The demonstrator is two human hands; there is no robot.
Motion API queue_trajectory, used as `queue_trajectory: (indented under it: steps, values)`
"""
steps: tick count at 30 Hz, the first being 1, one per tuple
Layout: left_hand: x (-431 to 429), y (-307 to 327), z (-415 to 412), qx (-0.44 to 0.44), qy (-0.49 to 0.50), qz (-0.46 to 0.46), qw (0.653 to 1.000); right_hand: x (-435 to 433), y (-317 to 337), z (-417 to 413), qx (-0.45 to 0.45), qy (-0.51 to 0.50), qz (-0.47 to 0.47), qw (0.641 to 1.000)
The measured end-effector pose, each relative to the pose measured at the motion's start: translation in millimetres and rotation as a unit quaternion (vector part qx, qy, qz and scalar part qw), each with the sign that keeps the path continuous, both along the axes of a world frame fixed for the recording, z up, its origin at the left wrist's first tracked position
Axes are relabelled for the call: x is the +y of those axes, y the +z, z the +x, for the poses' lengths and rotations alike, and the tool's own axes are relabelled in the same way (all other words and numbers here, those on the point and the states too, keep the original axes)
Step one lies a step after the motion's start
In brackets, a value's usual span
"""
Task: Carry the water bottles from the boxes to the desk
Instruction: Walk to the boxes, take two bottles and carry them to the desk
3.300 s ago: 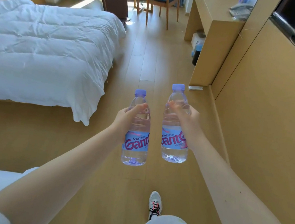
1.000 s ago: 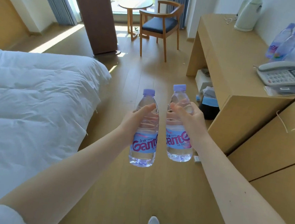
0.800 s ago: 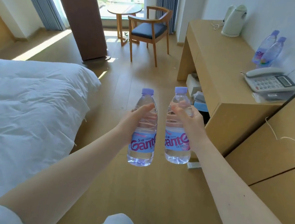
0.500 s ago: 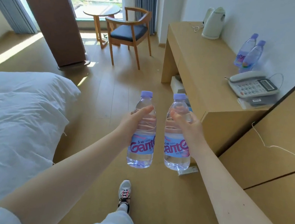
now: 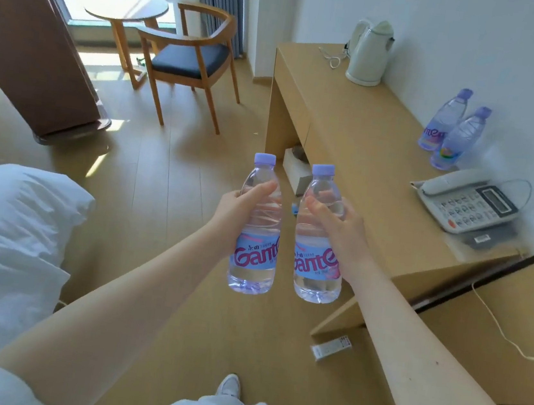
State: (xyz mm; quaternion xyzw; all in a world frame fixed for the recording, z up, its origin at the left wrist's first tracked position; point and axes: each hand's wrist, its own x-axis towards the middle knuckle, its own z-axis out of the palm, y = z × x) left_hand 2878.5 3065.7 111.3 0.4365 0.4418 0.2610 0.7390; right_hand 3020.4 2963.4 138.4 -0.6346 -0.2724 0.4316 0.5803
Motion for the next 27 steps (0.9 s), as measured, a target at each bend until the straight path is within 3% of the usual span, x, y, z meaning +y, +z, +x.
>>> queue_trajectory:
  steps: [15,27]
  values:
    - [149.5,5.9,69.4,0.024,-0.011,-0.004,1.0,141.9,2.9,65.7,0.014,-0.047,-0.004,0.999]
    - [268.5,25.2,201.3,0.086,-0.026,0.039,0.995,263.5,-11.0,203.8,0.049,-0.073,0.024,0.996]
